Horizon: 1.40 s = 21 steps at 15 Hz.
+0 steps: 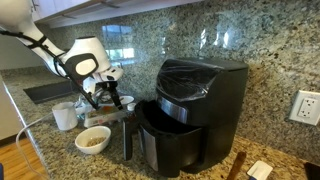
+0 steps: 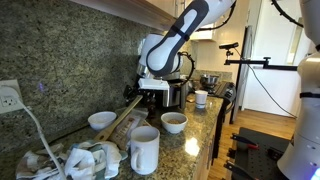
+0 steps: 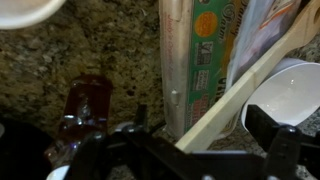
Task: Use the wooden spoon to mix the contents of the white bowl
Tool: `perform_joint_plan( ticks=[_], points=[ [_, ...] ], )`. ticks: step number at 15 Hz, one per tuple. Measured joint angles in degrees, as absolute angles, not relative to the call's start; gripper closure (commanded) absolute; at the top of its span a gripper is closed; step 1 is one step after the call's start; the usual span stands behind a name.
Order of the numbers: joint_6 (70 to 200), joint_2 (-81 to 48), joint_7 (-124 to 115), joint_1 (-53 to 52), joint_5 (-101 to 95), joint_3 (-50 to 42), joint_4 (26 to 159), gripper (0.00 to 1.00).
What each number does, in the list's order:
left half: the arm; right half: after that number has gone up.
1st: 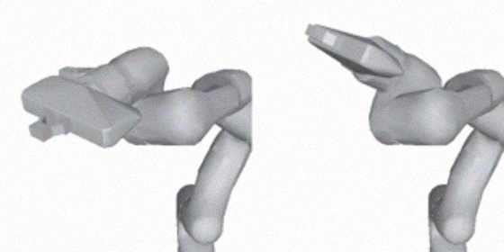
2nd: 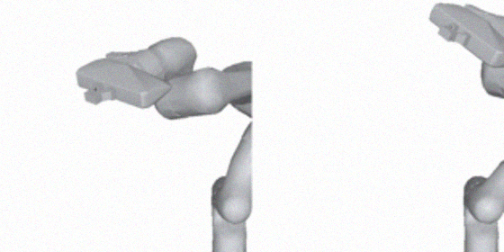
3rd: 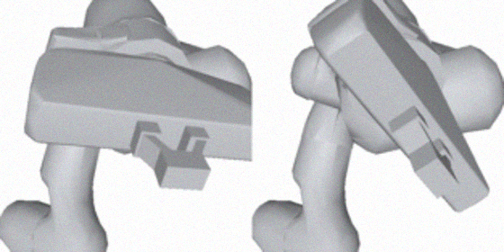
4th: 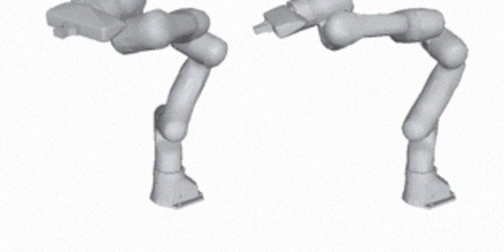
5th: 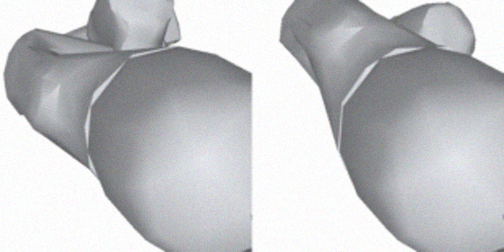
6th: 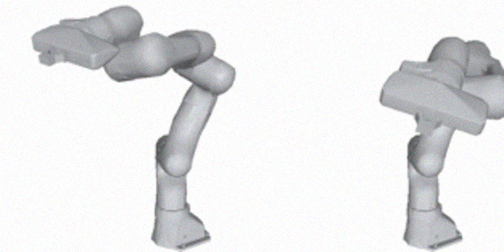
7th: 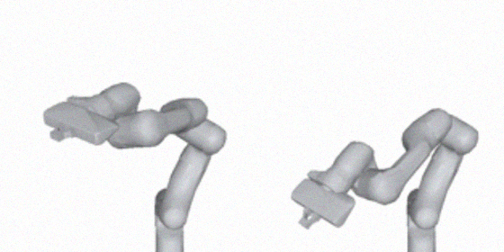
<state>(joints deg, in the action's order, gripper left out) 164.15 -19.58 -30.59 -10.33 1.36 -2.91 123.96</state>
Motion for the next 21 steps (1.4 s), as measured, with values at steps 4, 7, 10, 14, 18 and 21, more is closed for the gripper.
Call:
perform_joint_plan(
  ticks=[4,7,10,14,18,21],
  points=[
    [164.67,-20.15,-30.59,-10.99,1.36,-3.76,123.65,0.26],
    [164.80,-20.17,-30.58,-11.73,1.34,-4.37,123.61,0.49],
    [165.03,-20.17,-30.58,-12.27,1.25,-4.57,123.42,0.72],
    [165.22,-20.25,-30.59,-12.80,1.22,-4.67,122.51,0.91],
    [165.47,-20.51,-30.63,-13.58,1.08,-5.11,121.70,0.95],
    [165.49,-20.94,-30.65,-14.23,0.93,-5.38,120.96,0.96]
  ],
)
